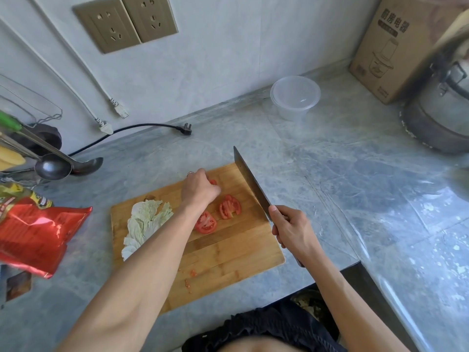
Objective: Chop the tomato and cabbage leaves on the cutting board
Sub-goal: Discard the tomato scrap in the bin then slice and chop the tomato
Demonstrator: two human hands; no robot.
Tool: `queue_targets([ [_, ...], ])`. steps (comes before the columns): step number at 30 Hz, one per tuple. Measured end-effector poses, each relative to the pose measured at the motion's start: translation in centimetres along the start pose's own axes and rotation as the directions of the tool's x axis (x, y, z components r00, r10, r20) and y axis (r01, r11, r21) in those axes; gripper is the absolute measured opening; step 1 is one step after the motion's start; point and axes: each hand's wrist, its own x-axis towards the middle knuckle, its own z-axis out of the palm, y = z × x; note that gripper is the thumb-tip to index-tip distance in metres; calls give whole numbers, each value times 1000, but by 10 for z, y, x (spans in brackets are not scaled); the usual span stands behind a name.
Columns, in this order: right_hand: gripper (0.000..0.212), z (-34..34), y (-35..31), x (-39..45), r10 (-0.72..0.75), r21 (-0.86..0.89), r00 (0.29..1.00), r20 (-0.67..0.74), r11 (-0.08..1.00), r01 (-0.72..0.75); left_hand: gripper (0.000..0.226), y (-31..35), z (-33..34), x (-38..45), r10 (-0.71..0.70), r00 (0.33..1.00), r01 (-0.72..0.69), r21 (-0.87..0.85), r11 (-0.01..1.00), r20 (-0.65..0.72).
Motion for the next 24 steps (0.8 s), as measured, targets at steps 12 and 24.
queue_targets([
  [12,40,-5,7,-15,11,60,1000,-2,998,-11,57,-1,4,-102,261,965,-256,-181,950,4],
  [24,32,-11,31,-66,47,64,998,-51,997,-44,77,-26,51,-136,286,946,-285,-24,958,152],
])
